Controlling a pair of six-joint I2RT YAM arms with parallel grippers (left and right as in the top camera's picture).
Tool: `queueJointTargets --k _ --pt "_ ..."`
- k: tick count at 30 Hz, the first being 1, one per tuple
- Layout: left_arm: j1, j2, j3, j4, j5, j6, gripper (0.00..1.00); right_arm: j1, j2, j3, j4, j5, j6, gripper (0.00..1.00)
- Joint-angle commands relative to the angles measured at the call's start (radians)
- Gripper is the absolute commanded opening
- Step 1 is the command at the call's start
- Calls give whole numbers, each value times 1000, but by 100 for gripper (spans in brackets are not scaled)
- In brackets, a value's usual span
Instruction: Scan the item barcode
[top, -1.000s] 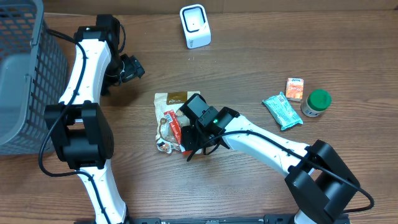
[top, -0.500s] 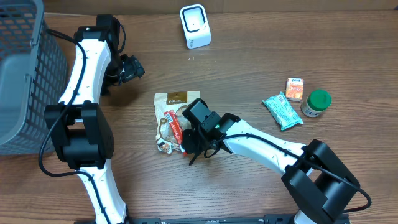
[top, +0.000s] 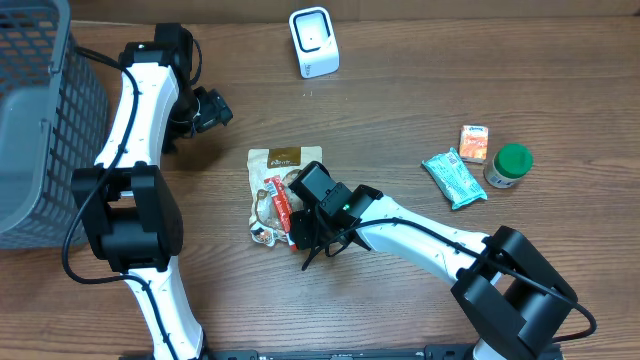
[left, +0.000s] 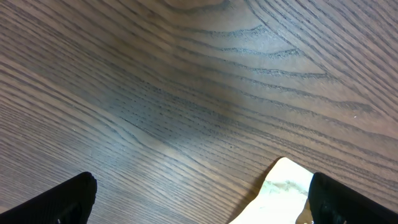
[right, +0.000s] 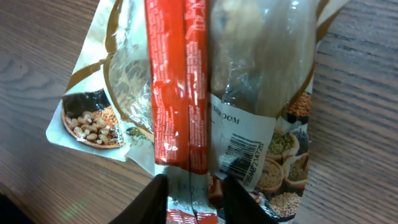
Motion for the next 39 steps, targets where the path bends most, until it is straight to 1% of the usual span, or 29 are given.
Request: queueJointTargets --k 1,4,5,8,9,13,17,21,24,28,33,34,35,37,39 --pt "-7 -15 16 0 -6 12 100 4 -18 -11 8 12 4 26" --pt "-7 -15 16 0 -6 12 100 4 -18 -11 8 11 4 19" --pt "-7 -15 16 0 -6 12 100 4 -18 -11 7 11 4 14" --pt "-7 -15 16 0 -6 12 100 4 -18 -10 7 11 4 4" --pt "-7 -15 16 0 -6 12 99 3 -18 -8 7 11 4 4" --pt "-7 -15 16 0 -6 12 100 -14 -47 11 -3 10 2 4" --pt "-7 -15 16 0 -6 12 100 -40 -111 14 -26 12 -10 4" --pt "-7 -15 16 0 -6 12 100 -65 -143 14 -64 16 -49 4" --pt "-7 -15 16 0 -6 12 100 -82 -143 14 -95 64 -50 4" --pt "-7 -15 16 0 -6 12 100 -113 -143 14 -151 174 -50 4" --pt "-7 -15 16 0 -6 12 100 -126 -142 13 -167 171 -51 4" --pt "-7 -15 16 0 -6 12 100 -126 -142 13 -171 176 -60 9" --pt "-7 -15 16 0 -6 12 100 -127 -142 13 -175 190 -62 13" --pt "-7 -15 16 0 -6 12 100 -128 -142 13 -187 251 -61 16" --pt "-7 -15 16 0 -6 12 100 -128 -141 13 -191 294 -61 16"
